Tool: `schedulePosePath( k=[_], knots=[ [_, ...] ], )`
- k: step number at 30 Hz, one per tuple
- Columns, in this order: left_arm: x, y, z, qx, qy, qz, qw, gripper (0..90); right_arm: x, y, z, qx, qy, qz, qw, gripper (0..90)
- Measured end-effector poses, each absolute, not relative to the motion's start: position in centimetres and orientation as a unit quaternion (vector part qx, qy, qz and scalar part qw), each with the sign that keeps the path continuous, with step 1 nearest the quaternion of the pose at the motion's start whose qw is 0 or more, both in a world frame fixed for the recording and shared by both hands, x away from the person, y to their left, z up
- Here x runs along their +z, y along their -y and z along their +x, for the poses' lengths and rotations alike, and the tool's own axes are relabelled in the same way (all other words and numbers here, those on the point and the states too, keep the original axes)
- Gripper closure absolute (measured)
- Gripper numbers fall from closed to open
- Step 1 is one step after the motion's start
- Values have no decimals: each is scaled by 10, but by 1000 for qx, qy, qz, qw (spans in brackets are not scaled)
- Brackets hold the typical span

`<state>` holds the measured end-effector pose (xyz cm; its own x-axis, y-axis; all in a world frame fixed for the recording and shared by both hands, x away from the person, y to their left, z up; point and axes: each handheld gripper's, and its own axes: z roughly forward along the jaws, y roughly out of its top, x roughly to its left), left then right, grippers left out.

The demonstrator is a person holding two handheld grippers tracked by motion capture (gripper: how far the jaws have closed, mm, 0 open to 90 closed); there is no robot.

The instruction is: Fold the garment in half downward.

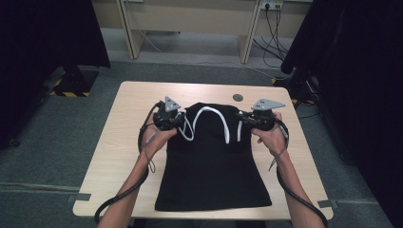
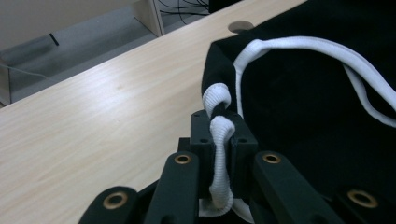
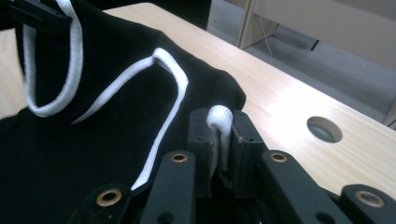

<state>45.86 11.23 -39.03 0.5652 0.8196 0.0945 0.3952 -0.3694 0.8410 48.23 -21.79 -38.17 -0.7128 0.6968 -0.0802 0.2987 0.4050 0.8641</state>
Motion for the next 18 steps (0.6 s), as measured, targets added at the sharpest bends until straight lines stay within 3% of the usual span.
schedulePosePath(
  k=[9,18],
  knots=[
    [-419,-111,407,254,-362,794,418,827,-411,222,437,453,-817,280,220,811],
    [-429,-111,364,233,-343,796,441,827,-418,231,400,448,-825,274,207,804]
  ],
)
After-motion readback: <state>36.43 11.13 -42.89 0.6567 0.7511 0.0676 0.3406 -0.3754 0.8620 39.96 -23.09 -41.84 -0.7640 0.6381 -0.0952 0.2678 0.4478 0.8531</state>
